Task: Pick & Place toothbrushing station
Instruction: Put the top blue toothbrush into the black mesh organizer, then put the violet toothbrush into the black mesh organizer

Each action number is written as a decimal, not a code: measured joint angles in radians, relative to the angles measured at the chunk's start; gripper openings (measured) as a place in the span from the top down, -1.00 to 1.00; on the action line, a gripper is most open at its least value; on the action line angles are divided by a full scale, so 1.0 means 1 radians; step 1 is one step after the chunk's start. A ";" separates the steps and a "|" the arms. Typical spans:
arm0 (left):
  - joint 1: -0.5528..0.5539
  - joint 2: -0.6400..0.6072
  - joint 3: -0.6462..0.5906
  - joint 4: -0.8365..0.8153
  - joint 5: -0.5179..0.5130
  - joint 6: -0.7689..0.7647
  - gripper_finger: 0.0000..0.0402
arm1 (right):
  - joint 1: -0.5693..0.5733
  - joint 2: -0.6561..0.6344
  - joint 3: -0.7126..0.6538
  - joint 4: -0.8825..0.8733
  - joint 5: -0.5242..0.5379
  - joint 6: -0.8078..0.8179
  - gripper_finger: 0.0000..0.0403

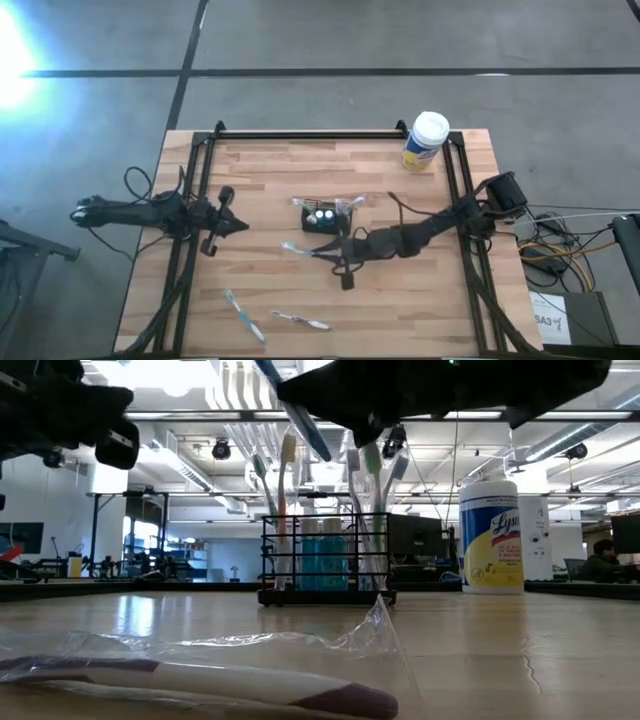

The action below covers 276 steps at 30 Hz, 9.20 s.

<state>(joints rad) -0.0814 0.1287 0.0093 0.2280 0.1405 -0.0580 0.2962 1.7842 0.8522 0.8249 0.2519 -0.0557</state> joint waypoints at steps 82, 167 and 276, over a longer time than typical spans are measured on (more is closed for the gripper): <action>-0.108 0.737 0.595 0.128 -0.560 0.197 0.87 | -0.037 -0.020 0.405 -0.493 0.507 -0.244 0.42; -0.071 1.330 0.655 0.071 -0.608 0.077 0.54 | 0.102 -0.427 -0.402 0.174 0.061 0.036 0.96; 0.063 0.003 0.450 -0.395 -0.307 0.275 0.99 | -0.103 -1.197 -0.586 -0.364 -0.047 0.053 0.96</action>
<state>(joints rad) -0.0189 0.1316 0.4595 -0.1670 -0.1661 0.2173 0.1928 0.5868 0.2660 0.4605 0.2050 -0.0027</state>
